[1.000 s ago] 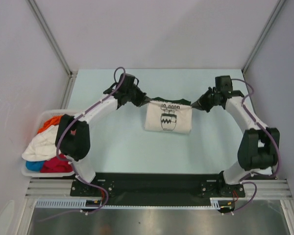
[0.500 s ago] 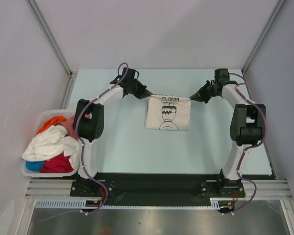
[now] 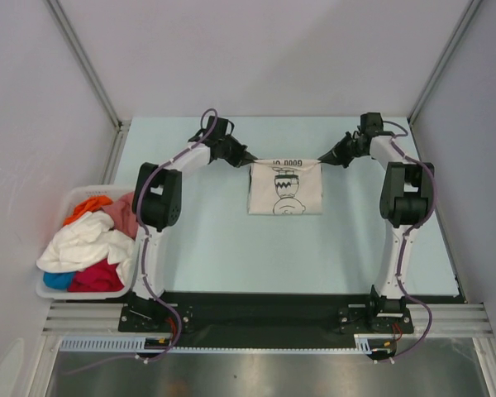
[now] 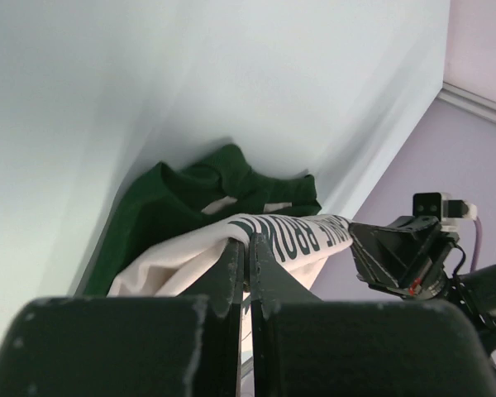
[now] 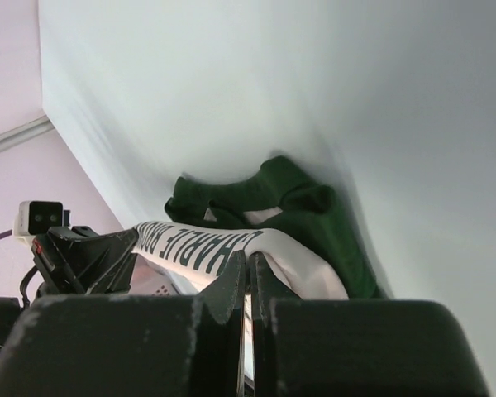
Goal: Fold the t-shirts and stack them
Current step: Fold the tshirt
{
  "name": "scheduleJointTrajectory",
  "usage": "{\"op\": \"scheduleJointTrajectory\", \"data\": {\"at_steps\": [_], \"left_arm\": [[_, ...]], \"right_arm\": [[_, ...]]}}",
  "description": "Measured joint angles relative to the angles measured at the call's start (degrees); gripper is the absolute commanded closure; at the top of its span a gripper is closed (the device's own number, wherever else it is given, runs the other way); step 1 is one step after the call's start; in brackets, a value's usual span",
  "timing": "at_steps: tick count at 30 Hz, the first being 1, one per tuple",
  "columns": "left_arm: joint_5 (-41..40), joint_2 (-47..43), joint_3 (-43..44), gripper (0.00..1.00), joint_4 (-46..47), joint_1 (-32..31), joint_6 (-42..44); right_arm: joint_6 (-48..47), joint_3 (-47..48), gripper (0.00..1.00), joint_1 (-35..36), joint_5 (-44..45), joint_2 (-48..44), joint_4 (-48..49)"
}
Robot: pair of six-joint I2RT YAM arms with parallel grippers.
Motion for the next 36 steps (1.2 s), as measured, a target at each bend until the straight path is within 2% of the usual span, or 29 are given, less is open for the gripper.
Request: {"op": "scheduleJointTrajectory", "data": {"at_steps": [8, 11, 12, 14, 15, 18, 21, 24, 27, 31, 33, 36], "left_arm": [[1.4, 4.7, 5.3, 1.0, 0.0, 0.7, 0.6], [1.2, 4.8, 5.6, 0.99, -0.2, 0.9, 1.5], [1.2, 4.8, 5.7, 0.91, -0.3, 0.9, 1.6], [1.3, 4.8, 5.9, 0.89, -0.7, 1.0, 2.1], [1.3, 4.8, 6.0, 0.8, -1.2, 1.2, 2.3], [0.2, 4.8, 7.2, 0.66, -3.6, 1.6, 4.4], [-2.4, 4.3, 9.1, 0.57, -6.5, 2.3, 8.3], [-5.4, 1.5, 9.0, 0.52, -9.5, 2.7, 12.2], [-6.0, -4.0, 6.5, 0.54, -10.1, 2.8, 15.3], [-2.0, -9.3, 0.9, 0.62, -2.1, 1.3, 15.8], [0.2, -9.5, -0.8, 0.61, 2.7, -0.4, 15.4], [3.6, -7.2, -2.4, 0.61, 8.9, -3.8, 14.4]], "right_arm": [[-0.7, 5.5, 0.96, -0.4, -1.8, 5.6, -0.5], [-1.0, 8.6, 0.88, -0.4, -2.8, 7.9, -0.6], [-1.0, 9.3, 0.81, -0.5, -3.2, 8.6, -0.6], [-1.1, 10.9, 0.74, -0.6, -3.6, 9.8, -1.1], [-1.3, 11.8, 0.66, -0.8, -3.6, 10.5, -1.2], [-2.6, 14.0, 0.53, -1.8, -2.8, 11.4, -2.7], [-5.9, 16.5, 0.47, -3.2, -0.3, 11.2, -6.2], [-8.6, 14.5, 0.46, -4.3, 1.6, 8.0, -7.8], [-9.1, 5.8, 0.45, -4.3, 0.9, 0.2, -5.5], [-3.6, -9.9, 0.53, -1.6, -5.1, -10.6, 7.6], [0.4, -13.6, 0.61, 0.7, -8.2, -11.6, 14.5], [5.5, -17.8, 0.67, 4.9, -11.5, -9.3, 25.8]]}}
